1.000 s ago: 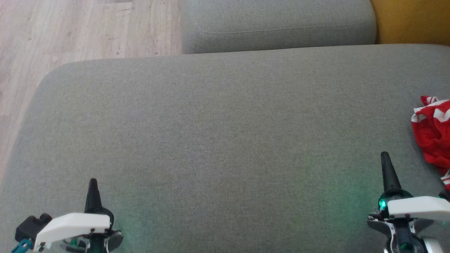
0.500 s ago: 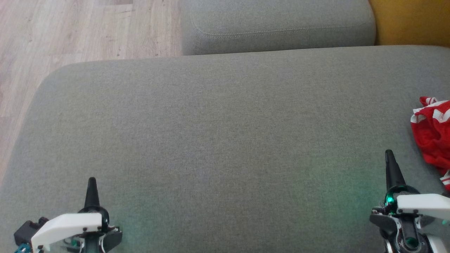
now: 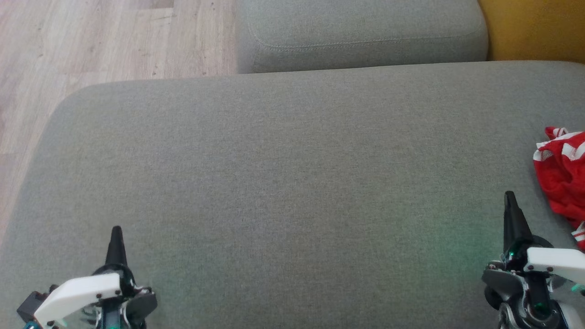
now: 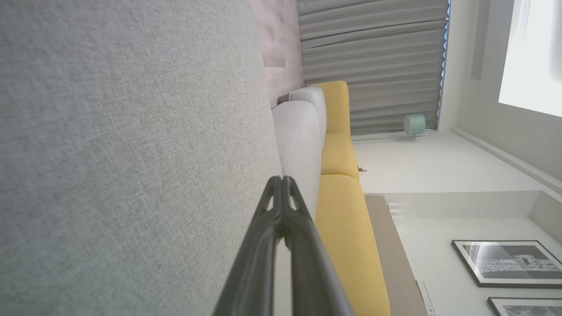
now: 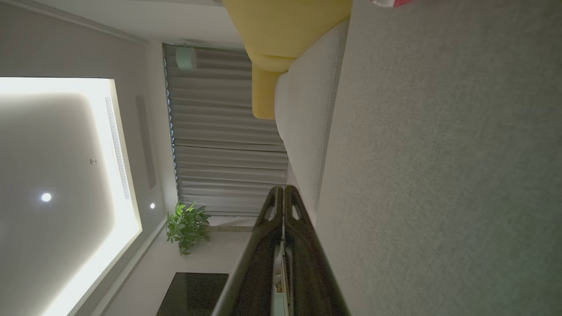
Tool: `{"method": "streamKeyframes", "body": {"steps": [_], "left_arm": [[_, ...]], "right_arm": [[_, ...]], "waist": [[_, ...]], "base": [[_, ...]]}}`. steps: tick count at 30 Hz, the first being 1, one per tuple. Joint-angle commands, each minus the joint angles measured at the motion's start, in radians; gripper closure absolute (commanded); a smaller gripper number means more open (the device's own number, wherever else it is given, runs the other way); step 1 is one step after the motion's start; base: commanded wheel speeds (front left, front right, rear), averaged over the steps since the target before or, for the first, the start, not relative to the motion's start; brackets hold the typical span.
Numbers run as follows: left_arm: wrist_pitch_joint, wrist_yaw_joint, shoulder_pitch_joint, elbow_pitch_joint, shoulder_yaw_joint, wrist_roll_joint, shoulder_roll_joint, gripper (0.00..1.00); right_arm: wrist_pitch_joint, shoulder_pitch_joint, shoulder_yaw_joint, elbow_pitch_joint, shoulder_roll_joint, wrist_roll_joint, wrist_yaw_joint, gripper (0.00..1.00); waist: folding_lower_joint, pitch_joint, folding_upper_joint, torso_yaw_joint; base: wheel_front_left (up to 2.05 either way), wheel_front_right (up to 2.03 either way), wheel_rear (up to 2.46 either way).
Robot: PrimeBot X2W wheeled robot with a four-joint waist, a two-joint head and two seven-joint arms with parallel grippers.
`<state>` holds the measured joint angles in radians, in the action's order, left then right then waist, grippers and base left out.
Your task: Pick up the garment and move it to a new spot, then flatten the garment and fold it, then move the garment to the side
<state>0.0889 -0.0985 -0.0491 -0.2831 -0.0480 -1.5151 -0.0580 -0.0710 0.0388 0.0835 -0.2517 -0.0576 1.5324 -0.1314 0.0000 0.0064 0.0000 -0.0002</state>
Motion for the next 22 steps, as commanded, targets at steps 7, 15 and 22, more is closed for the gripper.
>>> {"method": "streamKeyframes", "body": {"steps": [7,15,22], "left_arm": [[0.02,-0.028,-0.058,0.037,-0.06,-0.079,0.004,1.0],[0.024,-0.032,-0.059,0.038,-0.065,-0.094,0.007,1.0],[0.024,-0.032,-0.059,0.038,-0.065,-0.094,0.007,1.0]], "right_arm": [[-0.011,0.063,-0.009,0.013,-0.02,0.091,0.001,1.0],[-0.014,0.066,-0.005,0.009,-0.018,0.105,0.001,1.0],[-0.016,0.066,-0.002,0.009,-0.016,0.103,0.001,1.0]], "waist": [[0.0,-0.003,0.0,0.0],[0.0,-0.003,0.0,0.0],[0.0,-0.003,0.0,0.0]], "base": [[0.0,0.0,0.0],[0.0,0.0,0.0],[0.0,0.0,0.0]]}}
